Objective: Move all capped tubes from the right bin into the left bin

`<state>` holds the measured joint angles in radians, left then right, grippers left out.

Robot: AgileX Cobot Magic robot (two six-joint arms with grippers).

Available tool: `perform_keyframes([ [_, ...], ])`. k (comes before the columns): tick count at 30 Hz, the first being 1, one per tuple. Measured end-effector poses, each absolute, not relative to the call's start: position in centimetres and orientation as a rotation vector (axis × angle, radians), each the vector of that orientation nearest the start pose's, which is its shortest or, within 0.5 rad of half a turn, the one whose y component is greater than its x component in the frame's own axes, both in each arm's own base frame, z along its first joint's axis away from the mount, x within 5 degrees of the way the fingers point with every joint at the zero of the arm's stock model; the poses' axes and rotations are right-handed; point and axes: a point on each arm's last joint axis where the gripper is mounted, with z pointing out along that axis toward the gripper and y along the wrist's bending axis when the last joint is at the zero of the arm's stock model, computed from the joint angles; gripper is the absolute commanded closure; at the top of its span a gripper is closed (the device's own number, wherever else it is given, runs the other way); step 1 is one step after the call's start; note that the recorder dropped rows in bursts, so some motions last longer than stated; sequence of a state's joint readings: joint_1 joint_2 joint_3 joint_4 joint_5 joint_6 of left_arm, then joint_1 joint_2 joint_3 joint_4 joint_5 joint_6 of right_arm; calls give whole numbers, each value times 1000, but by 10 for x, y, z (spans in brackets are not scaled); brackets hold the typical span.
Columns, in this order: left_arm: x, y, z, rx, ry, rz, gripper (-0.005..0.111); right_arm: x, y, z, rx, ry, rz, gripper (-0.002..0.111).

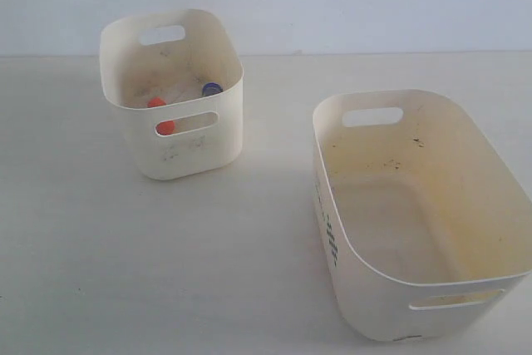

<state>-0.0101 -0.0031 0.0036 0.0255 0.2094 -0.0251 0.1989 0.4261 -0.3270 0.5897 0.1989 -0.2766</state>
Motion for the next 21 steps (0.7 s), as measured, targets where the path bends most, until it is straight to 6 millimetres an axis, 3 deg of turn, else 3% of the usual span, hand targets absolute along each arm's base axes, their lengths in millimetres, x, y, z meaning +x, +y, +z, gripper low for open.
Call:
perform_keyframes([
  [9,56,0,193,4,1693,-3,102,70,14,260,160,1630,413,108],
  [21,56,0,193,4,1693,-3,102,54,11,250,159,1524,395,108],
])
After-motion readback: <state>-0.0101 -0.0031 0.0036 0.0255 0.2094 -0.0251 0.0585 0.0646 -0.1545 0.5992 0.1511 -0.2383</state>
